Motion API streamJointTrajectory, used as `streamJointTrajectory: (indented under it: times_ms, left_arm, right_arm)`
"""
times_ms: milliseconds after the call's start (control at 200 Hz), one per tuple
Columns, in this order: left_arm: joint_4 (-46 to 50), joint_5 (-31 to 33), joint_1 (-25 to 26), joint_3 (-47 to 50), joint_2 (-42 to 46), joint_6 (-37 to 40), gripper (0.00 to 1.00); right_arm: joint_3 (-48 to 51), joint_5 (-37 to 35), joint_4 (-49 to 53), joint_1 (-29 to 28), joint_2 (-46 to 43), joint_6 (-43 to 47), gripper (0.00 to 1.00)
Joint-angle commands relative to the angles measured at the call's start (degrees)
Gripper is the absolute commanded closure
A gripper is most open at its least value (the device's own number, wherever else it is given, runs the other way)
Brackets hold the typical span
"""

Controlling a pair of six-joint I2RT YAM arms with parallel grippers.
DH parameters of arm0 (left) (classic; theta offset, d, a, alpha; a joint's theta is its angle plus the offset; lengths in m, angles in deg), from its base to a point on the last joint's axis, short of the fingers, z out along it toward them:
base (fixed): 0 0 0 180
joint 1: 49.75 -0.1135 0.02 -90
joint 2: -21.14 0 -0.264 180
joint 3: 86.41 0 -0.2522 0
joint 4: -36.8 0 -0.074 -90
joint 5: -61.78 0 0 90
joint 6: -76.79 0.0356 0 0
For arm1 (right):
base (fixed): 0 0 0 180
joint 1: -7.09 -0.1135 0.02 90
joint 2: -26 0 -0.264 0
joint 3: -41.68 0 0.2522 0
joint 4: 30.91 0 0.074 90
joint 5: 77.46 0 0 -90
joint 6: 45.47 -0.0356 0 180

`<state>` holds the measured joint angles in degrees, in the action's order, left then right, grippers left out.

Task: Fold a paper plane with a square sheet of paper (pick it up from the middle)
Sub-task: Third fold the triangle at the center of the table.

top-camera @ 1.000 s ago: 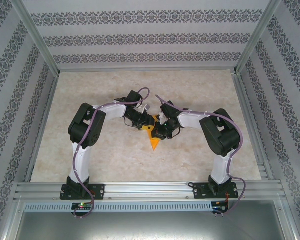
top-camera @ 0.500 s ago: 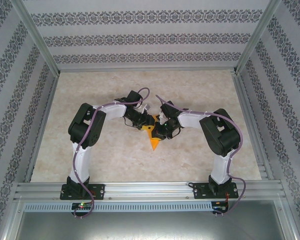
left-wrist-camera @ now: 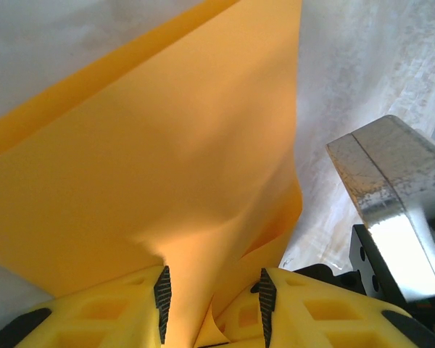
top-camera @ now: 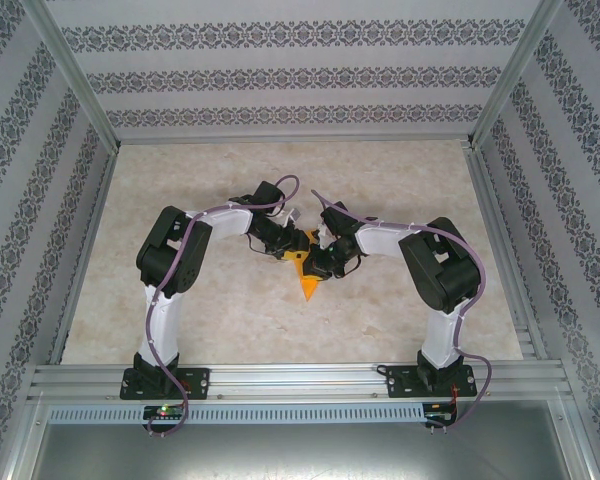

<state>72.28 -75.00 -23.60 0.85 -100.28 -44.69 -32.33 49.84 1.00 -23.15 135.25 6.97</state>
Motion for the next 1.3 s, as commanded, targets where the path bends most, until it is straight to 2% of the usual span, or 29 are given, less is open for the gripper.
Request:
streamJointTrajectory:
  times_ms: [0, 260, 425, 714, 1019, 1119, 1294]
  left_arm:
    - [-0.3, 0.1, 1.0, 2.2, -3.5, 0.5, 0.59]
    - [-0.8, -0.2, 0.9, 2.3, -3.9, 0.1, 0.59]
    - [-1.5, -0.8, 1.0, 2.5, -3.7, -0.4, 0.58]
    - [-1.2, 0.1, 0.8, 2.2, -0.4, -1.0, 0.55]
    - [5.0, 6.2, -1.4, 2.0, 5.8, 0.5, 0.53]
    - [6.8, 8.3, -1.9, 2.7, 8.9, 1.1, 0.55]
    - [7.7, 6.2, -1.8, 4.8, 11.8, 1.6, 0.60]
  right_arm:
    - [0.7, -2.7, -1.5, 0.1, 1.8, -0.4, 0.91]
    - [1.4, -3.1, -2.0, 0.1, 1.8, -0.6, 0.84]
    - [1.9, -3.3, -2.4, 0.0, 1.7, -0.8, 0.77]
    - [2.9, -3.5, -3.1, 0.0, 1.4, -0.8, 0.67]
    - [3.9, -3.5, -4.3, 0.2, 0.6, -0.8, 0.65]
    - [4.3, -3.4, -4.9, 0.2, 0.5, -0.9, 0.65]
    - [4.7, -2.8, -5.5, 0.3, 0.4, -0.9, 0.67]
